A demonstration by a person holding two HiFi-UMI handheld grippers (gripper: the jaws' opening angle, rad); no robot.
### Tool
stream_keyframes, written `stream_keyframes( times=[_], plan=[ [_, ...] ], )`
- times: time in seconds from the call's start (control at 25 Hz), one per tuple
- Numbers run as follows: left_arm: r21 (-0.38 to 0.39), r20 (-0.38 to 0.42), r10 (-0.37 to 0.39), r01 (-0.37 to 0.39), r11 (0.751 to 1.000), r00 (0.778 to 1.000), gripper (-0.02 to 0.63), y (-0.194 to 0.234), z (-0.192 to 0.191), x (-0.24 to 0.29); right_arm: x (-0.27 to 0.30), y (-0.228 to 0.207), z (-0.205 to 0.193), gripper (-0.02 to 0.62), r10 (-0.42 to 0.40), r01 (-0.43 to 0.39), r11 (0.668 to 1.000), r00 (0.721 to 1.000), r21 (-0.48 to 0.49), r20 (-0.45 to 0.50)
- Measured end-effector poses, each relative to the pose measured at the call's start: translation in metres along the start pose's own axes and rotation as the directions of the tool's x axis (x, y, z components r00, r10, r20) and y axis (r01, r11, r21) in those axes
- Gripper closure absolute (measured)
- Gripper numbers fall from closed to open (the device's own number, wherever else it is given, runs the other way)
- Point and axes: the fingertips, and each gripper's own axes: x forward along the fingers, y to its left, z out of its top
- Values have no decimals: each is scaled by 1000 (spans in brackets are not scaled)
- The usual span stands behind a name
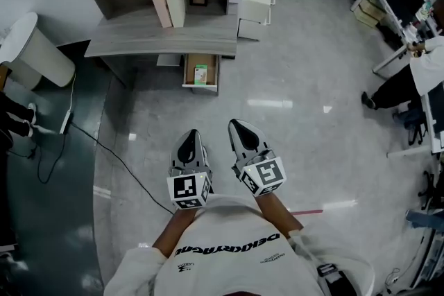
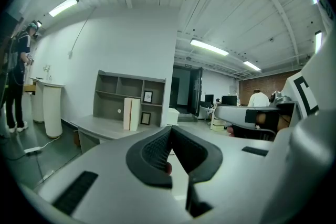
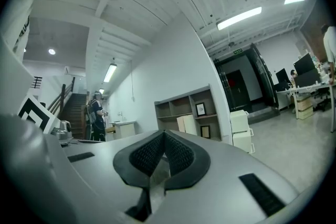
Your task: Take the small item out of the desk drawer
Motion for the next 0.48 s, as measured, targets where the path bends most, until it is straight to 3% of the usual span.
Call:
stream_keyframes(
  times=[0.48],
  plan=[
    [-12, -30, -93, 93, 996, 995, 591, 79, 39, 149, 153, -52, 25, 565, -74, 74, 997, 997, -3, -22]
  ],
)
